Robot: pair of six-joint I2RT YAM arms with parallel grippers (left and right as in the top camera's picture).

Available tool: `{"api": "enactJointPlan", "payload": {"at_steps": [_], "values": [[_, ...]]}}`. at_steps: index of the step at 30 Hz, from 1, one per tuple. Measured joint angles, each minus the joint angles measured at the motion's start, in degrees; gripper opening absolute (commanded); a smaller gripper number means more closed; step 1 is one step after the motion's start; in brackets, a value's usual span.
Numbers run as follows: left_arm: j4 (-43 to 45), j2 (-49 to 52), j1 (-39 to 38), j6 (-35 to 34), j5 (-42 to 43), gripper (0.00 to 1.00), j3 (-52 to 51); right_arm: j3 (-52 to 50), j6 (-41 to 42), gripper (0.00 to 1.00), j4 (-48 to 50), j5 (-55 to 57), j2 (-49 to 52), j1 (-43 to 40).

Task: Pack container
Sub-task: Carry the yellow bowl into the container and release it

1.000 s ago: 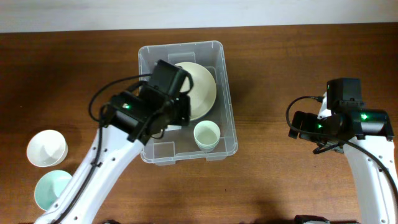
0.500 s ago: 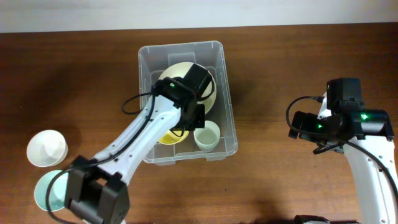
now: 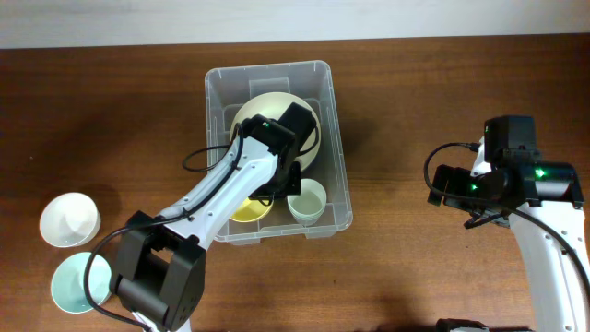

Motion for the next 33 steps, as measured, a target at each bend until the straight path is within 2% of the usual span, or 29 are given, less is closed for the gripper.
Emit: {"api": "enactJointPlan", "payload": {"at_steps": [1,3,4,11,15,18,20,26,33], "values": [[0.02,0.0,0.0,0.0,0.02,0.03,-0.04,0.0,0.02,0.99,0.0,0.0,0.0,0.0],[0.02,0.0,0.0,0.02,0.17,0.18,-0.07,0.0,-0.02,0.99,0.0,0.0,0.0,0.0],[0.02,0.0,0.0,-0.2,0.24,0.22,-0.09,0.0,-0.02,0.99,0.0,0.02,0.0,0.0],[-0.04,0.0,0.48,-0.42,0.46,0.22,-0.09,0.0,0.02,0.99,0.0,0.0,0.0,0.0],[-0.09,-2.21,4.55,1.03,0.59,0.24,-0.02,0.0,0.02,0.99,-0.17,0.0,0.0,0.0],[-0.26,-9.53,10.1,2.05,-0.68,0.49,0.39,0.0,0.0,0.99,-0.17,0.0,0.0,0.0],[-0.2,-16.5,15.69,3.54,-1.97,0.54,1.25,0.0,0.0,0.99,-0.17,0.0,0.0,0.0],[-1.16,-26.51,33.7,7.28,-3.91,0.63,2.23,0.0,0.0,0.99,-0.15,0.0,0.0,0.0],[0.94,-20.68,50.95,8.79,-4.37,0.65,-0.48,0.0,-0.02,0.99,-0.15,0.0,0.0,0.0]]}}
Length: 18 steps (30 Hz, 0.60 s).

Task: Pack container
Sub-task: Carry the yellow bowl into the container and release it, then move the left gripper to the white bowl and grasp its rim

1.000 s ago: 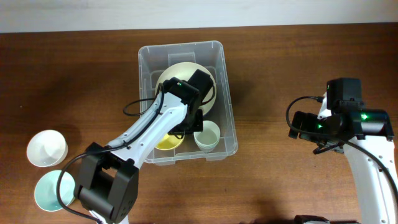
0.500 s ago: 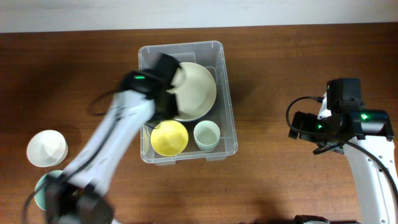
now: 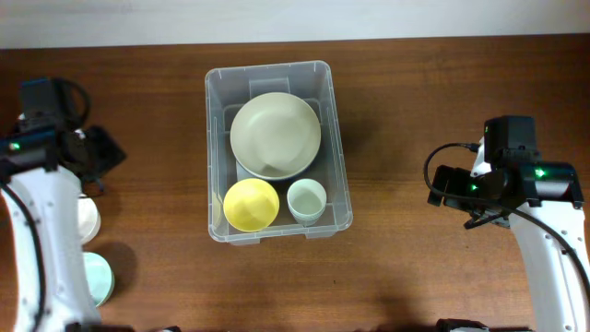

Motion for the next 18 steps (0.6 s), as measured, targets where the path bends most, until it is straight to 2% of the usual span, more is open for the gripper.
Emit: {"api": "enactJointPlan", "payload": {"at_steps": [6,12,13,14,16,18], "values": [[3.8,14.38,8.13,0.42,-0.15,0.64,-2.21,0.0,0.02,0.99,0.0,0.02,0.0,0.0],[7.04,25.73,9.94,0.63,-0.17,0.63,-2.47,0.0,0.04,0.99,-0.04,0.0,0.0,0.0],[7.28,28.39,10.05,0.76,-0.13,0.54,-2.47,0.0,0.02,0.99,-0.04,0.0,0.0,0.0],[7.23,30.18,10.1,0.81,-0.11,0.38,-2.47,0.0,0.02,0.99,-0.04,0.0,0.0,0.0],[6.69,33.4,10.1,1.05,1.03,0.16,-2.34,0.0,0.0,0.99,-0.07,0.02,0.0,0.0],[6.67,33.48,10.08,0.92,1.55,0.09,-2.38,0.0,0.07,0.99,-0.09,0.02,0.0,0.0]]}}
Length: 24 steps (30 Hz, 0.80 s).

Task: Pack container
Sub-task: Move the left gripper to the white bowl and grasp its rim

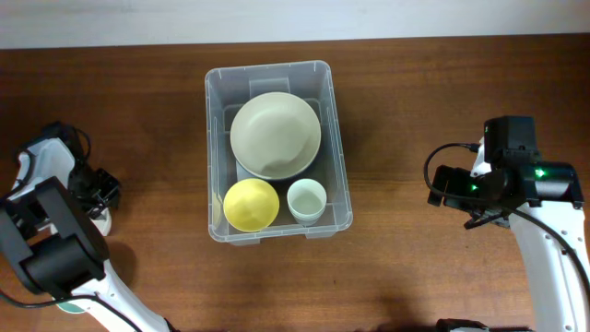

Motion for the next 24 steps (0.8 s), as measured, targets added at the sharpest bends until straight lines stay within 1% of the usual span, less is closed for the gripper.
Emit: {"api": "enactJointPlan", "payload": {"at_steps": [2,7,10,15,18,19,21,24], "values": [[-0.24,0.07,0.0,0.26,0.22,0.01,0.02,0.0,-0.02,0.99,0.0,0.0,0.0,0.0],[-2.19,-0.33,-0.52,0.33,0.42,0.01,1.44,0.0,-0.04,0.99,0.02,-0.02,0.0,0.0],[-2.67,-2.32,-2.23,0.72,1.46,0.0,2.58,0.0,-0.07,0.99,0.04,0.0,0.0,0.0],[-4.04,-12.35,-8.98,1.44,3.37,0.01,4.9,0.0,-0.02,0.99,0.09,0.0,0.0,0.0],[-4.92,-20.17,-15.45,1.6,4.13,0.01,5.35,0.0,-0.04,0.99,0.15,-0.02,0.0,0.0],[-5.05,-24.09,-19.52,1.6,4.37,0.0,5.79,0.0,-0.04,0.99,0.26,-0.02,0.0,0.0],[-5.05,-28.52,-25.86,1.55,4.57,0.01,6.01,0.0,-0.02,0.99,0.28,0.0,0.0,0.0],[-5.05,-32.89,-35.95,1.4,4.94,0.01,6.25,0.0,-0.02,0.99,0.28,0.0,0.0,0.0]]}}
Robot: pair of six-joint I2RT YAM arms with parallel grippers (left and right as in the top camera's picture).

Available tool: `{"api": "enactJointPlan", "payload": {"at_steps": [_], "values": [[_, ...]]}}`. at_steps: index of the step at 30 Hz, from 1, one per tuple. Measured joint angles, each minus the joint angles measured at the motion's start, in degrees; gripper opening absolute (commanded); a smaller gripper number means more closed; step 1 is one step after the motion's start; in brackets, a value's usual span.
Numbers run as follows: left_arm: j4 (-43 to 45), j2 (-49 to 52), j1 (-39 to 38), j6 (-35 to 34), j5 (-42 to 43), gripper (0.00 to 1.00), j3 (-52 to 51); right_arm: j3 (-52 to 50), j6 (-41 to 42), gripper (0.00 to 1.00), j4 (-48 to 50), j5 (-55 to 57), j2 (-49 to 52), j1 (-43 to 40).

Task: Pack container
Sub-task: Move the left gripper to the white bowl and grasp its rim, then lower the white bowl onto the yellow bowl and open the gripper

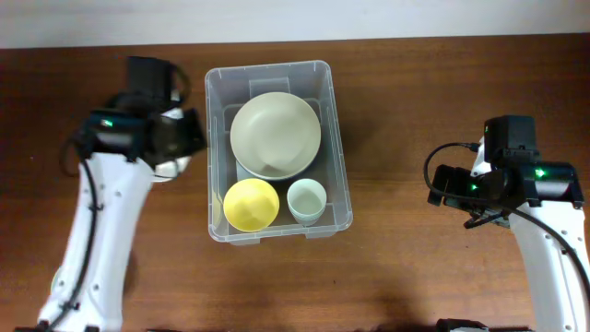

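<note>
The clear plastic container (336,138) stands at the table's middle. It holds a large cream bowl (275,136), a yellow bowl (251,204) and a small pale green cup (306,200). My left gripper (184,138) hovers just left of the container's left wall, with a white rim showing beneath it: the white bowl (169,171), apparently in its grip. My right gripper (441,187) hangs over bare table to the right of the container, and its fingers are too dark to read. The teal bowl is out of sight.
The left arm (97,249) stretches from the front left edge up to the container. The right arm (553,258) runs along the right side. Brown wooden table (415,92) surrounds the container.
My left arm has moved from the far left edge, over the bowls there, to beside the container's left wall, and a white bowl now shows under its gripper. The right arm has not moved.
My left gripper was inside the container at the yellow bowl, with a white and a teal bowl on the table at far left. Then it was at the far left, then low over those bowls. Now it is beside the container with the white bowl.
</note>
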Motion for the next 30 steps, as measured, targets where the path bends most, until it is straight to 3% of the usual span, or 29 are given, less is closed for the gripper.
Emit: {"api": "enactJointPlan", "payload": {"at_steps": [3,8,20,21,23,24,30], "values": [[0.07,-0.7,-10.75,-0.24,0.63,0.01,0.13,0.0,0.0,0.99,0.0,0.0,0.0,0.0],[-0.02,2.14,-20.41,-1.16,0.7,0.01,0.13,0.0,0.0,0.99,0.0,-0.02,0.0,0.0],[-1.75,15.91,-25.18,-7.91,0.68,0.02,-4.0,0.0,-0.02,0.99,-0.02,0.0,0.0,0.0],[-2.01,15.91,-25.18,-8.07,0.7,0.06,-4.0,0.0,-0.04,0.99,-0.02,-0.02,0.0,0.0],[-2.6,15.91,-25.18,-8.28,0.68,0.34,-4.0,0.0,-0.02,0.99,-0.02,-0.02,0.0,0.0],[-2.69,15.91,-25.18,-8.37,0.68,0.39,-4.0,0.0,0.0,0.99,0.0,-0.02,0.0,0.0],[-2.8,15.91,-24.9,-8.94,0.72,0.42,-3.96,0.0,0.0,0.99,-0.02,-0.02,0.0,0.0]]}}
